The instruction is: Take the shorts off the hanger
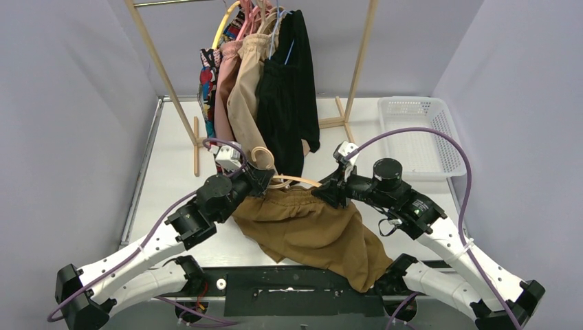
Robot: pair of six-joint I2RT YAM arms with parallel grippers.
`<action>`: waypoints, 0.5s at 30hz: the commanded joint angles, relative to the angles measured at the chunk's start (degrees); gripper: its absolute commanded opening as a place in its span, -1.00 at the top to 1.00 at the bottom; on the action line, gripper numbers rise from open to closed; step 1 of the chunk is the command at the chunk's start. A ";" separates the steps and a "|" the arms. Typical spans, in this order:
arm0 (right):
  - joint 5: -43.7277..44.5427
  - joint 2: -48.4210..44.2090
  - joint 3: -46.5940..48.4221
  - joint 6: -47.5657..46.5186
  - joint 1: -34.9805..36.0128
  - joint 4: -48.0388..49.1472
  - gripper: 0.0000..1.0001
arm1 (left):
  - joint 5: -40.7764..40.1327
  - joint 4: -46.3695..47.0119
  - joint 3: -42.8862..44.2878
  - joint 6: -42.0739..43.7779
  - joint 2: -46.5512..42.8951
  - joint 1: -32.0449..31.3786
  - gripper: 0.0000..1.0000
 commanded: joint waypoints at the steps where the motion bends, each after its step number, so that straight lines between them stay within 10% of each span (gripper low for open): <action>1: 0.04 -2.01 0.74 0.50 0.00 4.86 0.91 | -4.50 0.41 0.78 0.73 -2.21 -0.09 1.00; 8: 2.09 -2.82 0.99 0.40 0.00 3.11 0.58 | -7.68 -3.41 1.93 2.64 -3.91 -0.06 1.00; 15: 9.21 -2.90 3.63 2.09 0.00 -1.83 -0.33 | -13.22 -6.31 2.03 3.63 -5.56 -0.08 1.00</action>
